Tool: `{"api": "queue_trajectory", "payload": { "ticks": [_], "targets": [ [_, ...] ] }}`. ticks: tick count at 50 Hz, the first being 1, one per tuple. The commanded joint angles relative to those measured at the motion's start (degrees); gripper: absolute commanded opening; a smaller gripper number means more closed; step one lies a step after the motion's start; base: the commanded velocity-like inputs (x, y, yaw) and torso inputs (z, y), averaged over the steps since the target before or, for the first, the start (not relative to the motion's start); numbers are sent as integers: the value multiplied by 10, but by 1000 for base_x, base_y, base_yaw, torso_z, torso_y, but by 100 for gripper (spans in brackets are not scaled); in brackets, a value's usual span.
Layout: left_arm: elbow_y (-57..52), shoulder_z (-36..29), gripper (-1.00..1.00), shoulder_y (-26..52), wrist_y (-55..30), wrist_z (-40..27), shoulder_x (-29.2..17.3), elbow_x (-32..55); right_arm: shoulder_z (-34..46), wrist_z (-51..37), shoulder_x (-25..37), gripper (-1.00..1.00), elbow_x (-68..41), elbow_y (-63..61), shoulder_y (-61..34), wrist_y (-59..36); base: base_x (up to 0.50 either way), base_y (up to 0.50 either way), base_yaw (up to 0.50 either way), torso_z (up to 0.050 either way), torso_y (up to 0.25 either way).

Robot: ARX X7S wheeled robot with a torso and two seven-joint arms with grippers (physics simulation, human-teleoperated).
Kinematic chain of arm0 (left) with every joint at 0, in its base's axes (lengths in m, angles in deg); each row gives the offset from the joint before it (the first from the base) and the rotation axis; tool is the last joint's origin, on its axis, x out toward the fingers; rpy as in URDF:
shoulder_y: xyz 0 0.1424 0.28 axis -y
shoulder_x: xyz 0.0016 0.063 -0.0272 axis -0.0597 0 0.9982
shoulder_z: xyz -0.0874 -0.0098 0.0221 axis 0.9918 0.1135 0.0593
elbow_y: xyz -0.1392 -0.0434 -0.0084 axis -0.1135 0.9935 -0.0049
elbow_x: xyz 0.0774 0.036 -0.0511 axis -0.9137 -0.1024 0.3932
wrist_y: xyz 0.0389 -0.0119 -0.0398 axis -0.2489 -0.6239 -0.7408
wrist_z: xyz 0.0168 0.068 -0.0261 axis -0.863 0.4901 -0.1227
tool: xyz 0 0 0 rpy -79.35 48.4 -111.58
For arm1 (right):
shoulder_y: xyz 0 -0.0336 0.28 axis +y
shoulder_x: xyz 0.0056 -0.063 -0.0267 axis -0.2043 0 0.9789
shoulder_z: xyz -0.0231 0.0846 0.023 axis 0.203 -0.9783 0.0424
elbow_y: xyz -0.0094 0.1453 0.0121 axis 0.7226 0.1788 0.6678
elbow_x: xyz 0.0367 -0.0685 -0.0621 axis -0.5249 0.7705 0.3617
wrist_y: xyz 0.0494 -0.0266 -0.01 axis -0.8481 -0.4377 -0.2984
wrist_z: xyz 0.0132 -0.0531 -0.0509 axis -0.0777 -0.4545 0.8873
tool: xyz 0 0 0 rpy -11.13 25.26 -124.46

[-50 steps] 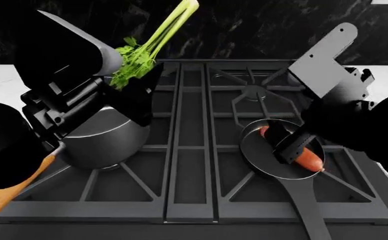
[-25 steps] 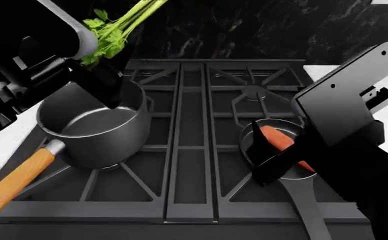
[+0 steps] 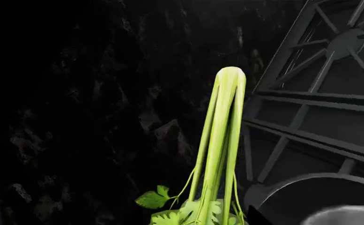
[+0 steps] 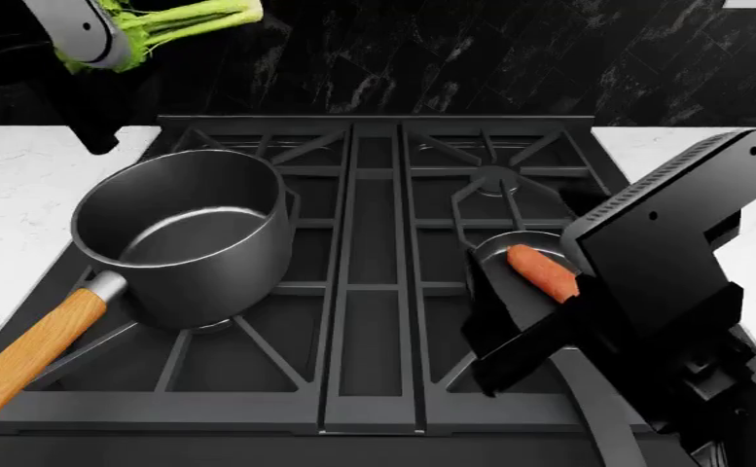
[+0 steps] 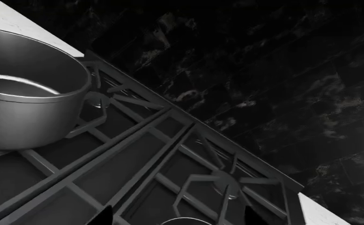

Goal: Place both pans onto different burners. Then place the celery and the sausage on different pans.

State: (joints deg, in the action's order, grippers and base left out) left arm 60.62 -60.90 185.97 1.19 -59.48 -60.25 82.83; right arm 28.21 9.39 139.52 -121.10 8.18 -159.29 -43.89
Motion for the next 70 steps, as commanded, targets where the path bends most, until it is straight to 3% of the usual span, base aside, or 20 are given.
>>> {"api": "queue_trajectory", "payload": {
  "ticks": [1,10,26,40,70],
  "targets": [
    [64,-78,-100,33,55,93,-12,-100,-2,12,5,100,31,-9,33,29,0,0,0,0,0],
    [71,-114,-100,6,68,105,-15,-125,-4,26,10,100,66,-8,64,59,0,0,0,0,0],
    [119,-164,-100,5,83,123,30,-183,-7,45,25,100,104,-5,103,98,0,0,0,1,1],
    [114,-224,-100,16,81,138,18,-264,-7,63,34,100,128,2,127,121,0,0,0,0,0],
    [122,-226,-100,10,102,146,53,-262,-5,91,37,100,164,23,167,160,0,0,0,0,0]
  ]
}}
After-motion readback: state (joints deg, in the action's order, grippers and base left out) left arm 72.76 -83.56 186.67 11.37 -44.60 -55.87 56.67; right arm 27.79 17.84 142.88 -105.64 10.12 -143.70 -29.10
